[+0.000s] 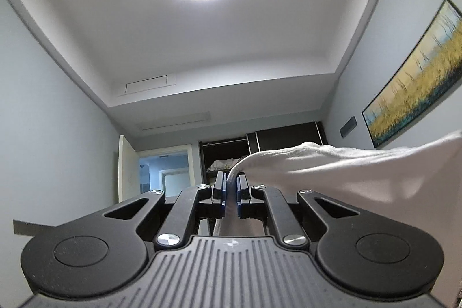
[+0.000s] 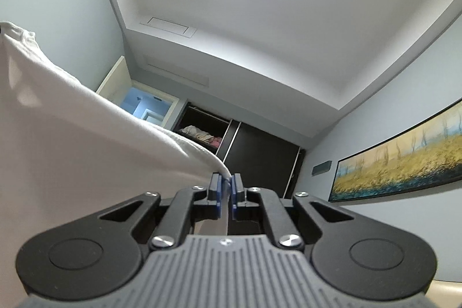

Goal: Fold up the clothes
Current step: 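Lift the shirt high with both tools and shake it out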

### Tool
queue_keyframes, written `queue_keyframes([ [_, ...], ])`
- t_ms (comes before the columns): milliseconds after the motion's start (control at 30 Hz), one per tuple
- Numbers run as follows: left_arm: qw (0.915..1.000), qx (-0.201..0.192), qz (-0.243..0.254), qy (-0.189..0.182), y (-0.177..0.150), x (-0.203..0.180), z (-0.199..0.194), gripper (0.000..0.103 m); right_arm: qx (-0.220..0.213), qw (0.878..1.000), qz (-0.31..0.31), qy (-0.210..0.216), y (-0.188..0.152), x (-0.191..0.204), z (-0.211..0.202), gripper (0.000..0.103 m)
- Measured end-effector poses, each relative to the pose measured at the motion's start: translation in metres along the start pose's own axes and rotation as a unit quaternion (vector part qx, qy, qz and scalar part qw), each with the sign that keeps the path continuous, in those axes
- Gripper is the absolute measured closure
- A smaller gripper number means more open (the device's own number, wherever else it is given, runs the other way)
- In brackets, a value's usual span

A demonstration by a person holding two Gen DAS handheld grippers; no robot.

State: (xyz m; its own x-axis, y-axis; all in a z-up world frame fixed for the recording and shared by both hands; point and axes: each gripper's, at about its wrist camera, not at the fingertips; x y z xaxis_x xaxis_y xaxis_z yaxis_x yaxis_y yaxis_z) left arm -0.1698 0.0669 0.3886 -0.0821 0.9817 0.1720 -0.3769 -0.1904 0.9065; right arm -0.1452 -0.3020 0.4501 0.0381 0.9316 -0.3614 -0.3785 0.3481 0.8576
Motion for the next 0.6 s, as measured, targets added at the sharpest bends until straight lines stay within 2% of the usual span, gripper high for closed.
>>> queue_keyframes([
  [300,0.9993,-0.033,0.018,-0.011,0.015,-0.002,-0.021,0.098,-0.021,1.0,-0.001,-0.006,0.005,-0.013,-0.042,0.095],
  [467,0.9985,-0.05,0.018,-0.016,0.019,-0.003,-0.03,0.098,-0.056,0.998,-0.019,-0.028,0.016,-0.014,-0.068,0.095],
  [500,0.9984,-0.049,0.018,-0.02,0.02,-0.004,-0.03,0.098,-0.055,0.998,-0.016,-0.035,0.017,-0.017,-0.065,0.095],
  [600,0.9977,-0.009,0.034,-0.057,0.012,-0.02,-0.015,0.098,-0.046,0.997,0.008,-0.06,0.016,-0.025,-0.053,0.095],
])
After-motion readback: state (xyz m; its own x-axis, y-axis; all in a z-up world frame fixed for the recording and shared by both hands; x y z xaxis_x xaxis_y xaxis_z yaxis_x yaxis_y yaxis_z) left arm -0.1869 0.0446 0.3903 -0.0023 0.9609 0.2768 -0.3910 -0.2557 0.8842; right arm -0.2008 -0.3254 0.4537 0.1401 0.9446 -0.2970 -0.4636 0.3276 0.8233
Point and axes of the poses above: each gripper's, at about its wrist camera, not at the fingertips, and z roughly the way its jaws point, x to its left, y to its top, and after that the axes turned 1 degree about -y, right-handed
